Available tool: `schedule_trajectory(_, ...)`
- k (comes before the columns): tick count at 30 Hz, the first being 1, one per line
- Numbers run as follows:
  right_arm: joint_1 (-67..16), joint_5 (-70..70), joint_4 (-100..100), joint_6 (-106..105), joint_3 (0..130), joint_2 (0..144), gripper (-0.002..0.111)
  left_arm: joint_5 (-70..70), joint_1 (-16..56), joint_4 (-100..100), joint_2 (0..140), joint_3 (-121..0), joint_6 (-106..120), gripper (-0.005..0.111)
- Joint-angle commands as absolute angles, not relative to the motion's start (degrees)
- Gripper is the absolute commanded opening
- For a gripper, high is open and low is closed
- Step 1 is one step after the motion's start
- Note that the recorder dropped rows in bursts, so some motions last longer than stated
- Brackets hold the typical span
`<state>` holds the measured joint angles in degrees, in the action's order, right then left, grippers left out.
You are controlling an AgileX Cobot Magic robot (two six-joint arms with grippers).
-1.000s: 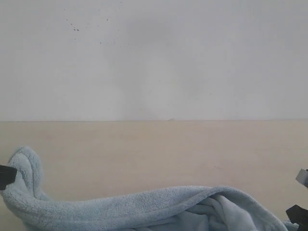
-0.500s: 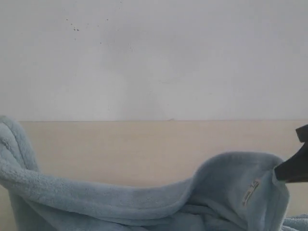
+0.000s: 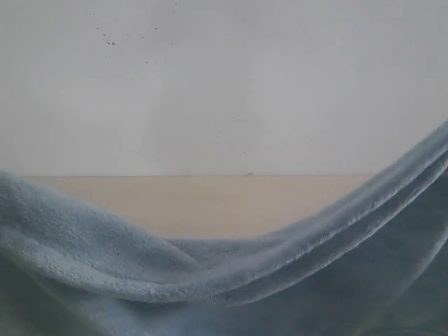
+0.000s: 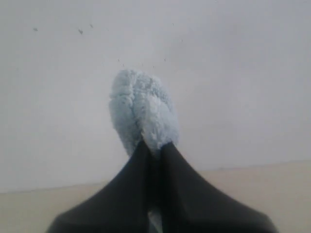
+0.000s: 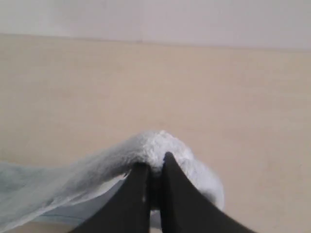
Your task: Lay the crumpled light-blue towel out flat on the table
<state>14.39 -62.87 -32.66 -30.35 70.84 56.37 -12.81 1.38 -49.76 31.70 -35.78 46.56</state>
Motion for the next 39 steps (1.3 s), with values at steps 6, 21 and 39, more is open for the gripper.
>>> schedule_trajectory(6,14.78,-59.22,-23.50,-30.03,77.83,57.49,0.000,-8.81,1.39,-43.48,37.07,-37.52,47.61,0.004)
schedule_trajectory(21,14.78,-40.19,-23.80,-22.99,74.88,104.40,0.000,7.24,1.39,-42.21,85.86,-45.48,44.35,0.004)
schedule_trajectory(39,11.82,-13.40,-40.38,-45.41,75.33,114.64,0.010,7.14,1.39,-34.62,109.44,-66.86,45.10,0.075)
